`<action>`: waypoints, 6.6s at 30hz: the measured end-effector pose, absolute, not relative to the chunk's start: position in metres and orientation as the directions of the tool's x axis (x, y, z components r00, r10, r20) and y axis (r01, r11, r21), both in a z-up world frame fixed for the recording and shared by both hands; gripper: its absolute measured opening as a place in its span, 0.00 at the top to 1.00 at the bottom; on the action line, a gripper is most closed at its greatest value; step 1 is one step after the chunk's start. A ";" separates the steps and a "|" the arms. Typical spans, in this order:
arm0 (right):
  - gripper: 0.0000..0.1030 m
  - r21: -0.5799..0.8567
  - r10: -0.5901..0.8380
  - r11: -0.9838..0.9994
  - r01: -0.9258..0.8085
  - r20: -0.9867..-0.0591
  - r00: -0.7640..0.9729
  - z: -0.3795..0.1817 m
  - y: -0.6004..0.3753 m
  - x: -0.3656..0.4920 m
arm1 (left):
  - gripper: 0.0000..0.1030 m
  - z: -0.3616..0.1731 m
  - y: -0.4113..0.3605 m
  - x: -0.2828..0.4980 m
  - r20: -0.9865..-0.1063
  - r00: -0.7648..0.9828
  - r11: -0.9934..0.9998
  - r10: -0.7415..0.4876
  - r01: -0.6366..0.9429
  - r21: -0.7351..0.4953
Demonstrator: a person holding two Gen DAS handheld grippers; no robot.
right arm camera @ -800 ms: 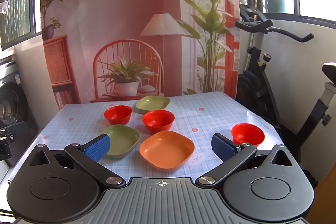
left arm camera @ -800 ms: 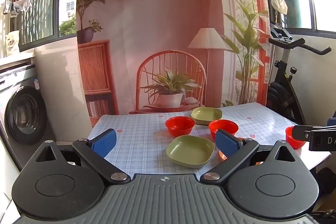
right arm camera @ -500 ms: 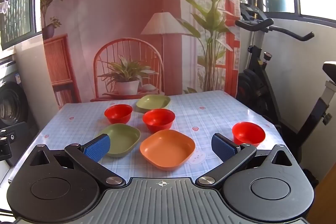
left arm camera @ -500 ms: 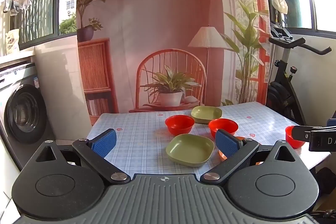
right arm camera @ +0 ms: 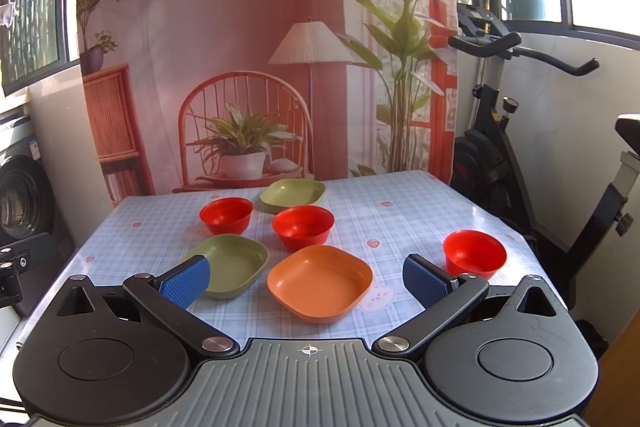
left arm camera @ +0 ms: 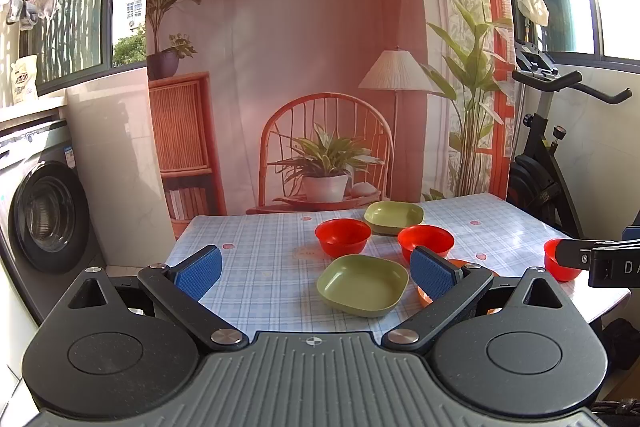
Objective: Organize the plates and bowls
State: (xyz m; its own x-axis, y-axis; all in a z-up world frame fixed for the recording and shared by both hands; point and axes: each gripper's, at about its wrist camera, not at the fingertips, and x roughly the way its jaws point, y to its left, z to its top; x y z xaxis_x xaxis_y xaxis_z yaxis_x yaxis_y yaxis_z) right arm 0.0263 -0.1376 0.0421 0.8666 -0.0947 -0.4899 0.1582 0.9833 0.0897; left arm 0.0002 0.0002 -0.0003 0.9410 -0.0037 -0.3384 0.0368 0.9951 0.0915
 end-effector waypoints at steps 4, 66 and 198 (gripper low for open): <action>0.00 0.090 -0.095 0.983 0.159 -0.490 0.866 0.042 -0.138 0.026 | 0.02 -0.001 0.000 0.000 -0.338 0.941 0.995 -0.003 0.037 0.092; 0.00 0.105 -0.092 0.981 0.165 -0.498 0.863 0.042 -0.142 0.026 | 0.02 0.002 0.003 0.001 -0.343 0.939 0.997 0.012 0.016 0.078; 0.92 0.280 0.221 0.956 -0.092 -0.473 0.853 -0.017 -0.165 0.354 | 0.83 -0.048 -0.008 0.281 -0.605 0.766 0.976 -0.217 0.192 -0.107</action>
State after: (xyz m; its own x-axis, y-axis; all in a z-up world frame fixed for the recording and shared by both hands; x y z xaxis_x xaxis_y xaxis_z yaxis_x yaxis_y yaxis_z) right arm 0.3536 -0.1646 -0.0173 0.8526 0.2210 -0.4735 -0.0924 0.9556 0.2796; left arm 0.2807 -0.0079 -0.0478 0.7662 -0.2170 -0.6048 0.1920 0.9756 -0.1068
